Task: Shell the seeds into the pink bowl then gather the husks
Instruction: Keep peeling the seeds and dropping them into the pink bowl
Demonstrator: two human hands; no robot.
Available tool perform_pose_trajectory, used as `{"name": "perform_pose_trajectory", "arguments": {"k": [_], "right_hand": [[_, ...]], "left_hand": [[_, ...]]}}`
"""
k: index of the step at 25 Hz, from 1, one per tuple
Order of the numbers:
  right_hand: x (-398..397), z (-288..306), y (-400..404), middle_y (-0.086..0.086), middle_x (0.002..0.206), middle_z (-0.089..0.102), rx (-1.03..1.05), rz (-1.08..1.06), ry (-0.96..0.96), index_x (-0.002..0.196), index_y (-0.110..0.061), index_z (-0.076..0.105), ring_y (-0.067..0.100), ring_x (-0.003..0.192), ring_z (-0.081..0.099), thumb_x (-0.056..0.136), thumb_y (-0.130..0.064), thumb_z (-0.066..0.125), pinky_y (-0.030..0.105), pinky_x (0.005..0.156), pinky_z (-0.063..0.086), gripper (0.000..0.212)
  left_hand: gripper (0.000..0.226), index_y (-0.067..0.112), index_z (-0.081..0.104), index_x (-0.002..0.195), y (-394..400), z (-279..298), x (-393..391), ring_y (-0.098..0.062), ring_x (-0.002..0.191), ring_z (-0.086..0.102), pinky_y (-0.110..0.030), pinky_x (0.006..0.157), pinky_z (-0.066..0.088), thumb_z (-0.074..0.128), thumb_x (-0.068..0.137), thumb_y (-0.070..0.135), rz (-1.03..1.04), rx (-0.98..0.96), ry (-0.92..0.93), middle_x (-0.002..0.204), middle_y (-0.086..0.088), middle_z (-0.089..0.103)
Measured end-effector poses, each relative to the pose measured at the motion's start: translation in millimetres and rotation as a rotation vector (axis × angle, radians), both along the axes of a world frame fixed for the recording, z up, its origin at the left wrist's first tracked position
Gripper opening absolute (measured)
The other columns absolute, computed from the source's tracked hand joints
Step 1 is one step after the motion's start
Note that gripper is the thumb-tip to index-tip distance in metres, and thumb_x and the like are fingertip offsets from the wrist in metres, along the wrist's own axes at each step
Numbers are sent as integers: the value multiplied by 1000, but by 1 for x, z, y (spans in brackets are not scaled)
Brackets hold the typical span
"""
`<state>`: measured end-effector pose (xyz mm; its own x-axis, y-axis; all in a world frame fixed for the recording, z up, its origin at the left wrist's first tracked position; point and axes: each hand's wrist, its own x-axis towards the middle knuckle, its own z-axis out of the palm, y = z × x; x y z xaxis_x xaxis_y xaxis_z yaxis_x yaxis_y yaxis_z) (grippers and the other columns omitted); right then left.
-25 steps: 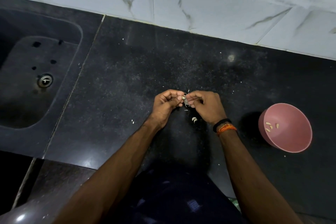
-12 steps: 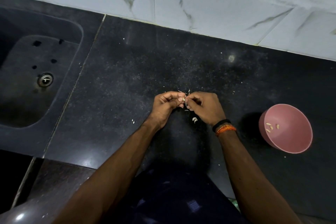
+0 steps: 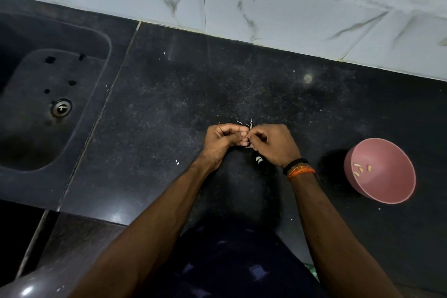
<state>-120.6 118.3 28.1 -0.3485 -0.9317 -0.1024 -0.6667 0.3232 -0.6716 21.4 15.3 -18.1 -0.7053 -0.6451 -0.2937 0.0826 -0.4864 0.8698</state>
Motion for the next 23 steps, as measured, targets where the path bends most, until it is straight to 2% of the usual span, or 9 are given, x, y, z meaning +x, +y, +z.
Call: {"name": "perform_pose_trajectory", "arguments": {"k": [7, 16, 23], "right_hand": [[0, -1, 0, -3, 74, 70, -12, 7, 48, 82, -18, 77, 14, 67, 65, 91, -19, 63, 40, 68, 55, 16], [1, 1, 0, -1, 74, 68, -26, -2, 74, 79, -15, 75, 15, 65, 62, 90, -18, 65, 40, 65, 54, 15], [2, -3, 5, -7, 77, 73, -25, -62, -104, 87, -17, 75, 10, 72, 71, 93, -17, 66, 43, 72, 60, 11]], "left_hand": [[14, -9, 71, 100, -1, -3, -2, -26, 75, 72, -35, 76, 62, 68, 86, -9, -5, 11, -22, 88, -22, 73], [17, -14, 68, 103, -1, -2, -3, -24, 74, 70, -31, 72, 60, 66, 87, -11, -24, -15, -22, 90, -25, 71], [15, -9, 71, 101, -1, -3, -2, -22, 74, 70, -30, 70, 59, 67, 86, -9, -29, -12, -3, 86, -18, 73]]}}
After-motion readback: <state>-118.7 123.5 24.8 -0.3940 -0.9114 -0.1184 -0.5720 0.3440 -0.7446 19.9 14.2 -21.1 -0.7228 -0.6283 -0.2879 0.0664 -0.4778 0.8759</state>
